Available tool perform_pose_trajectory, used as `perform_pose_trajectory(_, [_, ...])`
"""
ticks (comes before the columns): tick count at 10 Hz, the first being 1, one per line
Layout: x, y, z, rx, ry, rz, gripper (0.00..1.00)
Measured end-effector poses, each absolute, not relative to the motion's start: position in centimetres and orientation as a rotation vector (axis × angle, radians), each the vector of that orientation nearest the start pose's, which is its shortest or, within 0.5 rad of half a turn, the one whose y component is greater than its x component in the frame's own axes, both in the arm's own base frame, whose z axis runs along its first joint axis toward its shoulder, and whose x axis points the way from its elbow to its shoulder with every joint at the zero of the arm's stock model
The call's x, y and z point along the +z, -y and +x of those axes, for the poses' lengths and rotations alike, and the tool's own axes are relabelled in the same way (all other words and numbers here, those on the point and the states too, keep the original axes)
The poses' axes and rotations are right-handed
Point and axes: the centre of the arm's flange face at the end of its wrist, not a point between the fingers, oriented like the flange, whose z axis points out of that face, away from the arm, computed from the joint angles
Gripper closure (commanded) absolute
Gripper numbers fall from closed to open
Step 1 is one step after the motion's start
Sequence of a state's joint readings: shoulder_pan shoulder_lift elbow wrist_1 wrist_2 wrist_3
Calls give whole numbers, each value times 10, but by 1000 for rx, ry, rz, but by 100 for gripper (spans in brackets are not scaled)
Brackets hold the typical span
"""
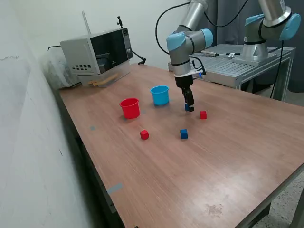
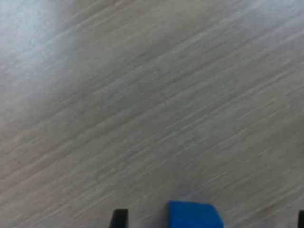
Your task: Place red objects in the red bin, and blue objects in the blue bin.
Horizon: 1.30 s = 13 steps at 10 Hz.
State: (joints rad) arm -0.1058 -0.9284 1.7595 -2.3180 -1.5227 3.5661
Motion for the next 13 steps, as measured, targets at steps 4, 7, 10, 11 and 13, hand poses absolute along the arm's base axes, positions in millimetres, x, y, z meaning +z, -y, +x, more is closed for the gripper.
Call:
perform_pose_trajectory(4, [102, 65, -624, -122, -2683, -1535, 100])
perform_pose_trajectory(7, [104, 59, -626, -98, -2680, -1527, 100])
perform_pose_trajectory(10, [115, 51, -631, -25, -2663, -1549, 100])
perform_pose_trajectory(11, [125, 47, -634, 15, -2652, -1573, 100])
perform_pose_trajectory(13, [154, 34, -639, 98, -2644, -1616, 100])
